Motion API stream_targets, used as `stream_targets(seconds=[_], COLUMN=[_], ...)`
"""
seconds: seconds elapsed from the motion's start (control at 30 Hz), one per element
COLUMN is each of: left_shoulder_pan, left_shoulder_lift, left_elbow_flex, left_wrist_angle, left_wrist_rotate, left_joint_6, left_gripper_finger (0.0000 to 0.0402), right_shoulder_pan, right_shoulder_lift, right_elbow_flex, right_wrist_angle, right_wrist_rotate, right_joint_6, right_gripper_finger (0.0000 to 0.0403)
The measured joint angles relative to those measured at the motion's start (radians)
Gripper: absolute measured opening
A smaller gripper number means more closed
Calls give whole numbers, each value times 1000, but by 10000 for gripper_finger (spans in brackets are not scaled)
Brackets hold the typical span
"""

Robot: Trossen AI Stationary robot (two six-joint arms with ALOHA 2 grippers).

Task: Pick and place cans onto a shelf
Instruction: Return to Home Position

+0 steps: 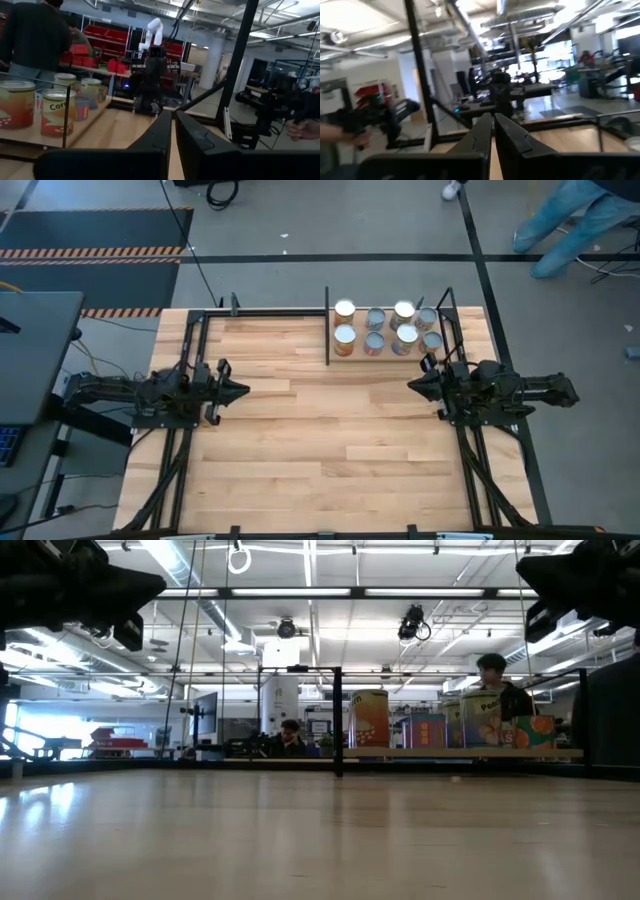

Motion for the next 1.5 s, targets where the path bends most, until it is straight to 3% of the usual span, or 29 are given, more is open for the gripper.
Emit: stream_targets(seconds=[0.1,0.23,0.47,0.73,0.97,1.13,1.5], left_shoulder_pan=[0,0,5,5,5,3,3], left_shoulder_lift=[-75,-194,-191,-190,-189,-190,-189], left_elbow_flex=[0,0,-2,-2,-2,-2,-3], left_wrist_angle=[-62,-152,-260,-239,-336,-291,-279], left_wrist_rotate=[-1,-2,-9,-23,-23,-22,-22], left_joint_6=[-3,3,-26,189,184,263,266], left_gripper_finger=[30,30,29,30,29,29,29], right_shoulder_pan=[0,-6,-37,-51,-51,-51,-51], right_shoulder_lift=[0,0,0,5,30,30,30], right_elbow_flex=[0,0,0,0,0,0,0], right_wrist_angle=[-40,-154,-192,-268,-272,-243,-235], right_wrist_rotate=[-35,36,111,95,73,73,73], right_joint_6=[-4,21,-21,-32,-184,-151,-150], right_gripper_finger=[28,28,28,28,28,28,28])
